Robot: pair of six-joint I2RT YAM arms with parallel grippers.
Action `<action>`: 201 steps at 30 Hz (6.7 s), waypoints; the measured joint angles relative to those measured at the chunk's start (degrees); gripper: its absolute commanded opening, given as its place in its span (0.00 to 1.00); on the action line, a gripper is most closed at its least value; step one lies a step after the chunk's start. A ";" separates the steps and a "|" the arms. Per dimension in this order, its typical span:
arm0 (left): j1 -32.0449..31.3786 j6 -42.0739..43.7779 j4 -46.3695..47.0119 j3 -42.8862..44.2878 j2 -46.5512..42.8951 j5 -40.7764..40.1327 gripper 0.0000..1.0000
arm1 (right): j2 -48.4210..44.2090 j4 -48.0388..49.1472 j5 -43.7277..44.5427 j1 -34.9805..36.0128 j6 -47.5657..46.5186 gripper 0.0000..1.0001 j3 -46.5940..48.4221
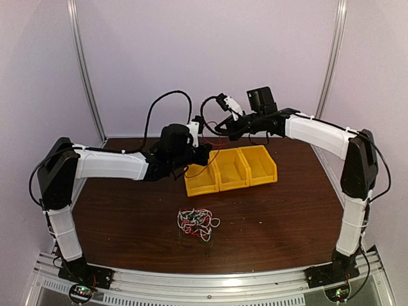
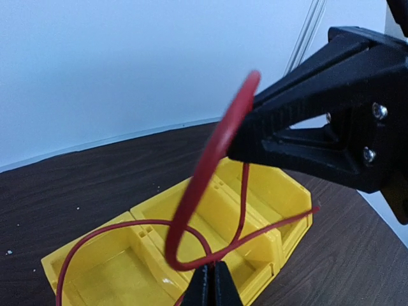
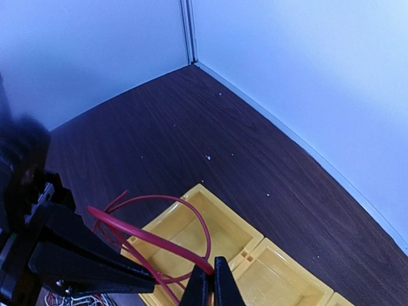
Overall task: Untangle the cables
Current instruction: Place the untangled cable in the bin, then adjust the untangled cable in the bin.
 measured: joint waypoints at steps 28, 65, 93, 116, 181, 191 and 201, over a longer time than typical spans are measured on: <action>1.40 2.43 3.10 -16.59 -14.34 7.30 0.00 | 23.43 -4.33 0.39 5.18 4.94 0.40 15.87; 3.50 -1.11 -5.07 -1.84 6.47 4.09 0.00 | -42.36 2.49 -11.47 -19.52 -8.83 0.60 -46.97; 4.87 -2.91 -38.49 27.89 17.90 2.73 0.01 | -41.90 2.95 -13.38 -19.65 -12.31 0.59 -47.21; 4.87 1.55 -53.77 21.09 0.35 -2.38 0.52 | -41.66 2.78 -13.84 -19.65 -13.14 0.60 -47.21; 4.52 5.81 -52.06 31.80 16.20 5.07 0.47 | -40.09 1.92 -14.60 -19.65 -14.25 0.59 -47.21; 0.57 9.99 -50.82 25.79 3.78 -2.73 0.51 | -38.82 1.66 -14.64 -19.65 -15.82 0.59 -47.21; -0.74 11.39 -45.05 8.09 -2.93 -1.90 0.48 | -37.40 0.07 -14.38 -19.65 -17.59 0.58 -47.21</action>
